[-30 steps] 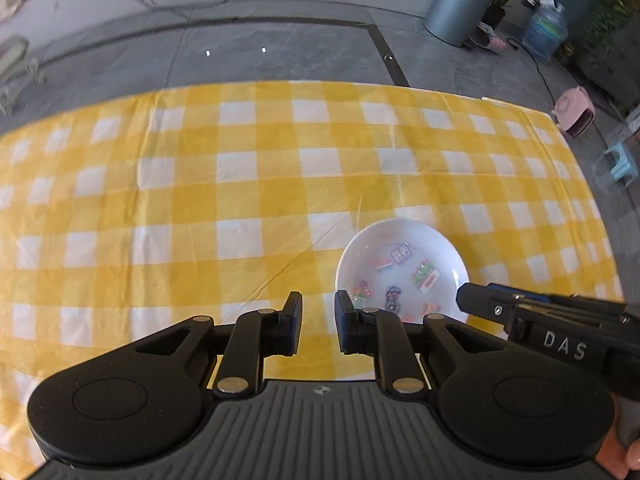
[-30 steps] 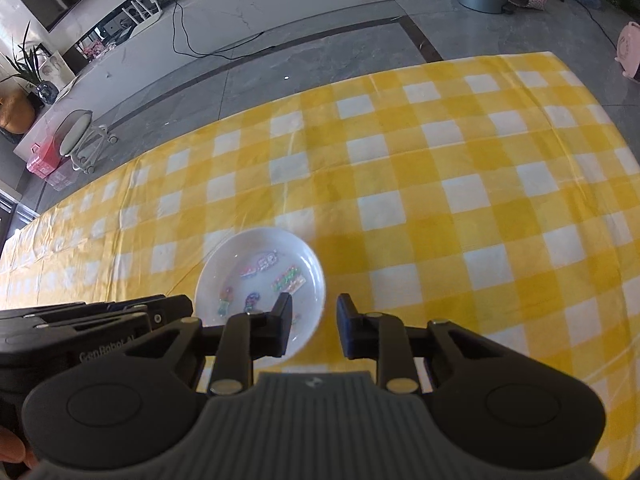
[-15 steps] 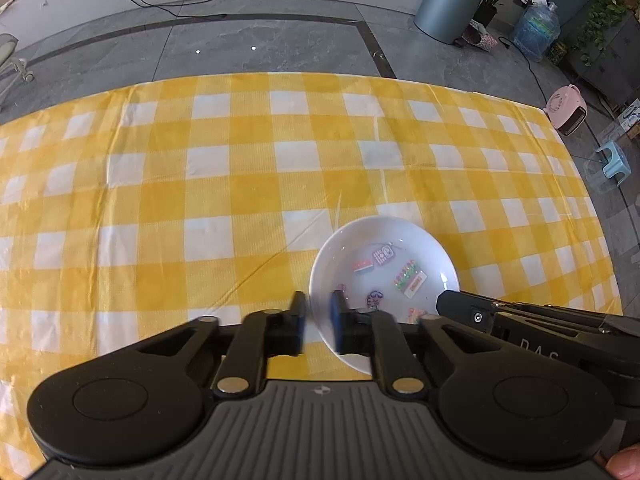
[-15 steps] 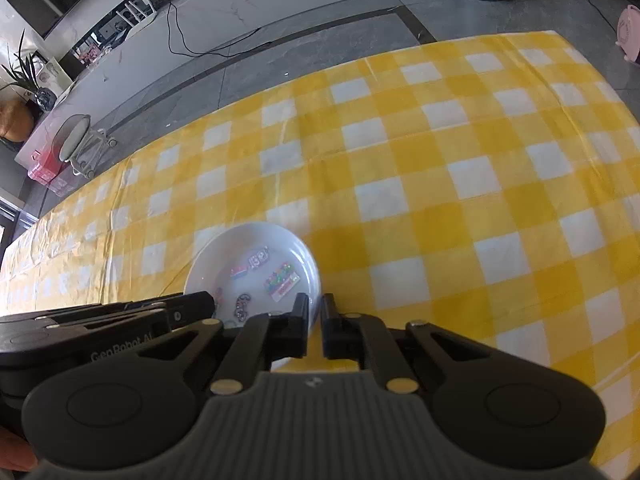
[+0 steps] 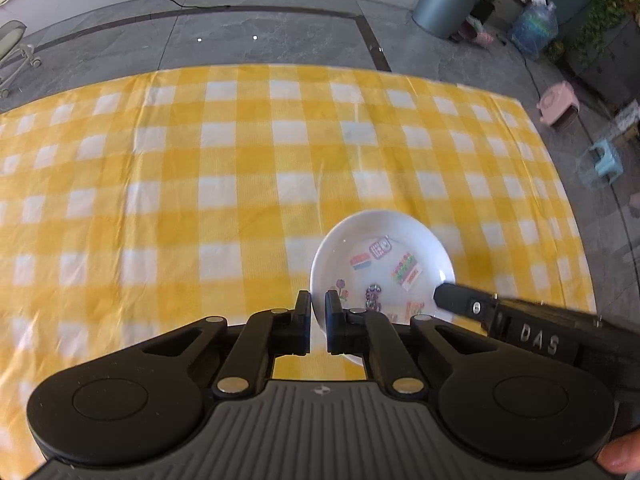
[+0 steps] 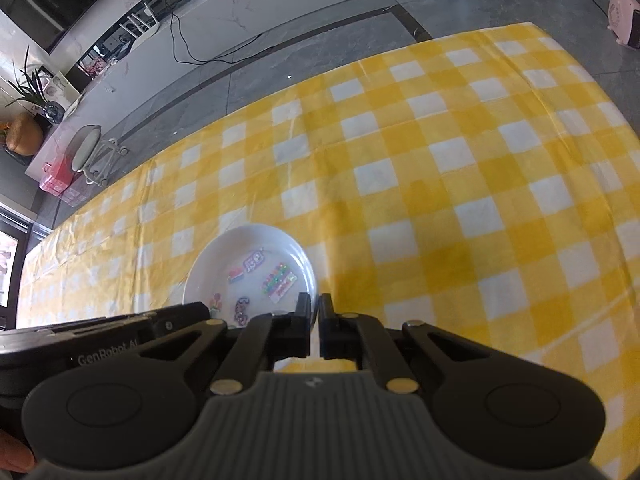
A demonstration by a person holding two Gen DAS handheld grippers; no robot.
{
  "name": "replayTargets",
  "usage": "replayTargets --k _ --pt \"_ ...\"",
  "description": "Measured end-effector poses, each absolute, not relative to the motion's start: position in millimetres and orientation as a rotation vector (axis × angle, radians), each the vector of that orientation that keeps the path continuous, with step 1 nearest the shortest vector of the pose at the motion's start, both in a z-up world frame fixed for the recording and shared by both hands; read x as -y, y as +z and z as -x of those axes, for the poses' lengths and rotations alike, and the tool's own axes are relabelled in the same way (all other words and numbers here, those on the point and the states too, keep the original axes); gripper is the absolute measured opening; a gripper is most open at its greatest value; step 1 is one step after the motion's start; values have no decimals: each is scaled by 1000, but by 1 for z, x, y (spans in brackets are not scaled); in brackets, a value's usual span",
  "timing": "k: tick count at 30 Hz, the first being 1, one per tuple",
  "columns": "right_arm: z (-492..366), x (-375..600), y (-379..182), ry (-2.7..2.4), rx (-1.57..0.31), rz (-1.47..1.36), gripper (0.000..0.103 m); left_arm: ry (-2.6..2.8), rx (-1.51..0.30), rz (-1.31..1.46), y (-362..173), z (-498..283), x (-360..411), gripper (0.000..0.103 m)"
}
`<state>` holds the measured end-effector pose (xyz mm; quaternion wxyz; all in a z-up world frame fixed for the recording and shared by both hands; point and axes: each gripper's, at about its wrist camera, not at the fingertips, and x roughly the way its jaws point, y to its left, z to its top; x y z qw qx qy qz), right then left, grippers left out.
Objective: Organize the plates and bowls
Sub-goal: 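Close both grippers on the rim of the small white sticker bowl, then carry the sticker bowl onto the 'Fruity' plate and lower it with both grippers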
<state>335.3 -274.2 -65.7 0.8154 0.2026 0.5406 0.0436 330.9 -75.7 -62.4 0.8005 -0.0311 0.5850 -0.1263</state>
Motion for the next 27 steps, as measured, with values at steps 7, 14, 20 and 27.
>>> replayTargets --k 7,14,20,27 --pt "-271 278 -38 117 -1143 -444 0 -267 -1241 88 -30 -267 73 6" --pt "-188 283 -28 151 -1143 -513 1 -255 -1222 110 -20 -198 70 6" --pt "-127 281 -30 164 -1106 -526 1 -240 -1234 216 -31 -151 51 6" --pt "-88 279 -54 191 -1087 -596 1 -189 -1190 265 -51 -117 43 7"
